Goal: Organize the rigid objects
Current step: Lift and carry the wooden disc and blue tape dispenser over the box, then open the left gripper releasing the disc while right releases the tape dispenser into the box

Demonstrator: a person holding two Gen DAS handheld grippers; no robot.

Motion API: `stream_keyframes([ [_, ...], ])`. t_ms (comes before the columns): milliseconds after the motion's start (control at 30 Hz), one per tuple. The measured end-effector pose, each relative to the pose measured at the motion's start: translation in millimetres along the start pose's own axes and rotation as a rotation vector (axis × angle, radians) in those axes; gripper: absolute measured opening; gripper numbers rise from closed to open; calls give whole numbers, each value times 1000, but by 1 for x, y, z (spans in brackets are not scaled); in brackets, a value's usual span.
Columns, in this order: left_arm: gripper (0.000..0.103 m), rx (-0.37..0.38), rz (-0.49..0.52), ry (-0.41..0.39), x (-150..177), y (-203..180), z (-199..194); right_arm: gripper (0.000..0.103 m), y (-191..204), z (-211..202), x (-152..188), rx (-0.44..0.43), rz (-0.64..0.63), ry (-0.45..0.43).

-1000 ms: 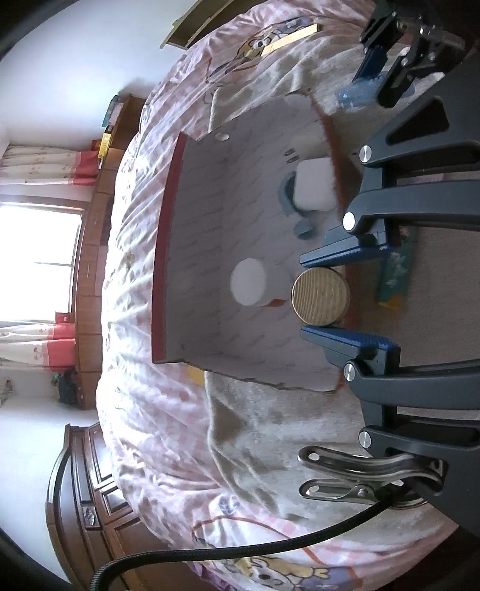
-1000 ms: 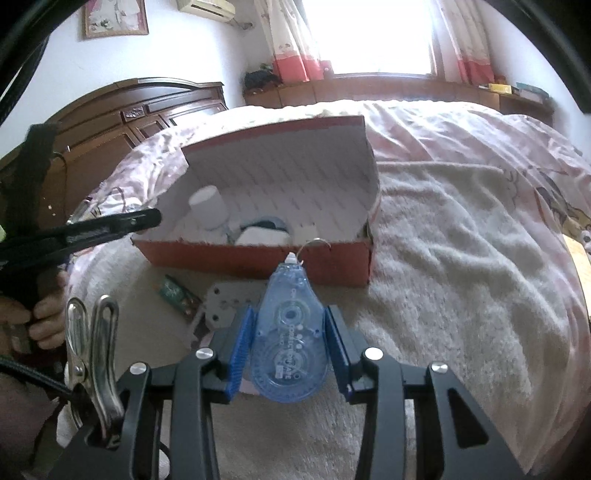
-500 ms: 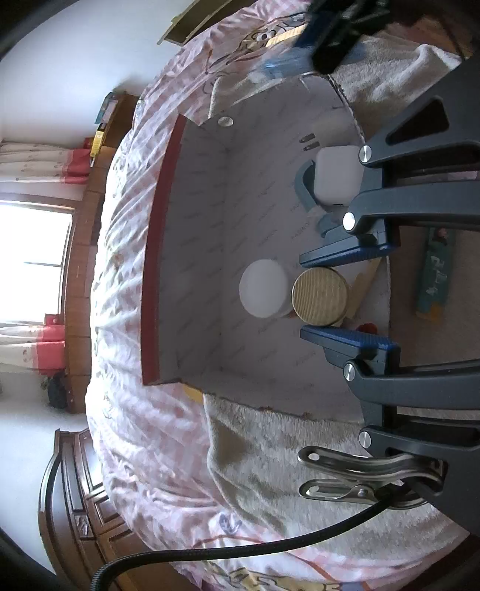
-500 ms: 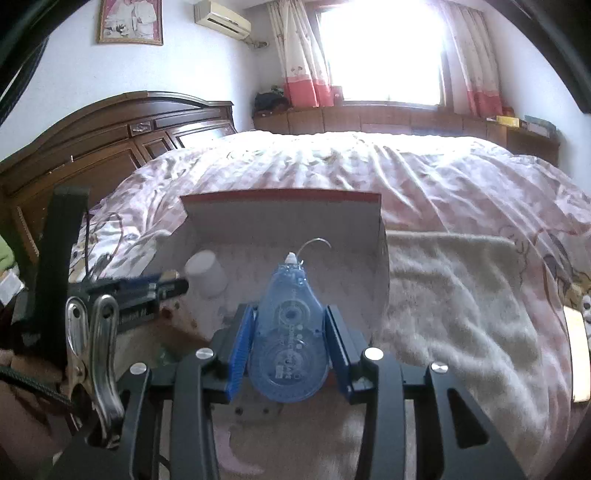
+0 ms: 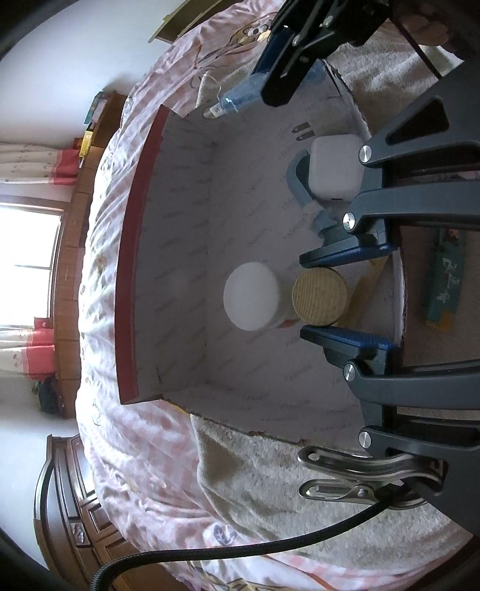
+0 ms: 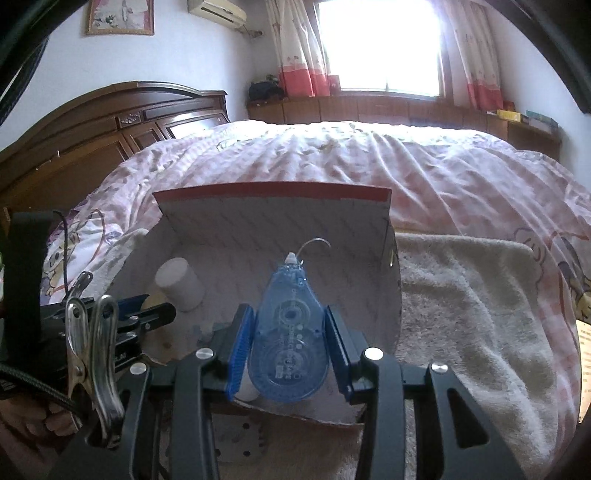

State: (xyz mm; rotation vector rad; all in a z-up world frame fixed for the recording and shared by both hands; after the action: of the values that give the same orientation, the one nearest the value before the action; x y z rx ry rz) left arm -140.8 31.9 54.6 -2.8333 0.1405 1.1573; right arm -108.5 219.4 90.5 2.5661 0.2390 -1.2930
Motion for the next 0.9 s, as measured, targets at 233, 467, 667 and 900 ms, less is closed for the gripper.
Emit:
stream_keyframes([
  [233, 32, 6, -11, 28, 1, 0, 4, 41, -1, 7, 2, 16, -9, 13],
  [467, 33, -3, -7, 24, 3, -1, 0, 42, -3, 9, 5, 18, 8, 25],
  [667, 33, -16, -2, 18, 3, -2, -5, 51, -4, 5, 3, 22, 19, 4],
  [900, 33, -19, -4, 14, 3, -1, -8, 51, -3, 1, 5, 21, 27, 5],
])
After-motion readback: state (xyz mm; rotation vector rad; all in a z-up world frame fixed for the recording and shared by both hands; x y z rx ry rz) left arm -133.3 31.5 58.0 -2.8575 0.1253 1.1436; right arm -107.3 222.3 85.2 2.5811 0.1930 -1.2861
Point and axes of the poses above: each gripper's, at about its wrist camera, not at the fingertips, and z roughly the way its jaws point, y to its left, x to its underside, the point moved 2 cm from there along z, roughly the way its jaws point, and after that the axes turned 3 degrees about -x, right-handed, at the moved point
